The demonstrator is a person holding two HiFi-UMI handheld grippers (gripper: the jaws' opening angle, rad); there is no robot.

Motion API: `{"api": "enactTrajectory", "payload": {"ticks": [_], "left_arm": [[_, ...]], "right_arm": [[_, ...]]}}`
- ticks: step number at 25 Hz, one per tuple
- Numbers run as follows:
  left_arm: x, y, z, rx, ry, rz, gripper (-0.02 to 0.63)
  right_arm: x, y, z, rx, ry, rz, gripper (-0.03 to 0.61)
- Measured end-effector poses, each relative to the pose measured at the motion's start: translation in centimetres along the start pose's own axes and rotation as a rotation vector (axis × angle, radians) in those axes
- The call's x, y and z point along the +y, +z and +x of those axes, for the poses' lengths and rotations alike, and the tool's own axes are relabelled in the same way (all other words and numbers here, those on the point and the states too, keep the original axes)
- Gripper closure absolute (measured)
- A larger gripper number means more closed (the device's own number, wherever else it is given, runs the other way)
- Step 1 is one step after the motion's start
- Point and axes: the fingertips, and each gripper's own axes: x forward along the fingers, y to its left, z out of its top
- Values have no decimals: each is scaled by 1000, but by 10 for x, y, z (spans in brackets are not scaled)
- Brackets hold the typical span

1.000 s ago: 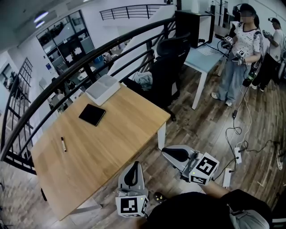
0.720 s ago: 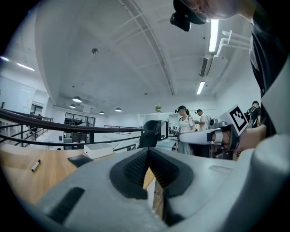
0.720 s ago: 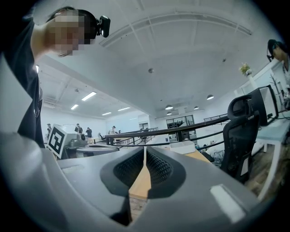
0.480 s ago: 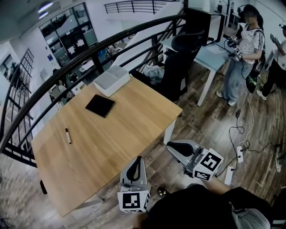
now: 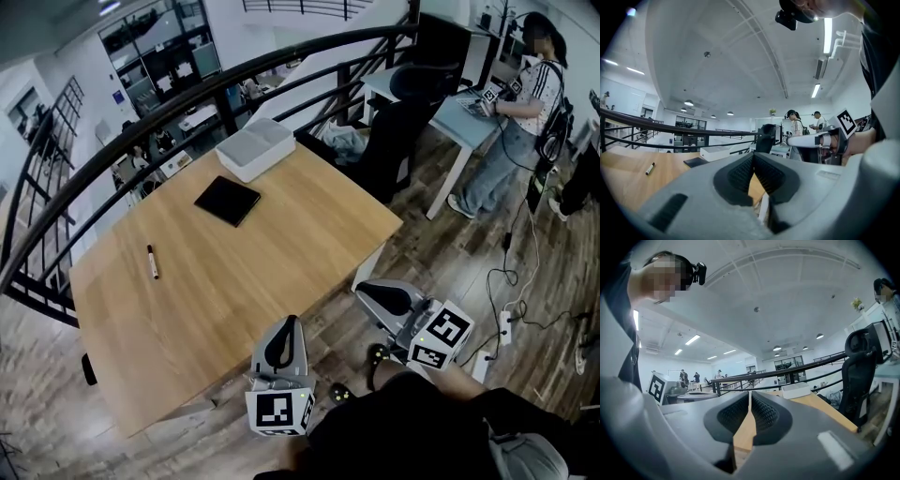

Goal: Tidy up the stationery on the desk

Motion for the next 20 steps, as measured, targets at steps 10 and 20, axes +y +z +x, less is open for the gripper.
{"api": "enactTrajectory", "payload": {"ticks": [10,20], "left_arm": [[22,-4,11,24,75,10,615],[77,0,39,54,179,29,615]], "right_arm": [[-22,-6,34,-3,62,18,565],[-43,-1,104,-14,172,40,563]]}}
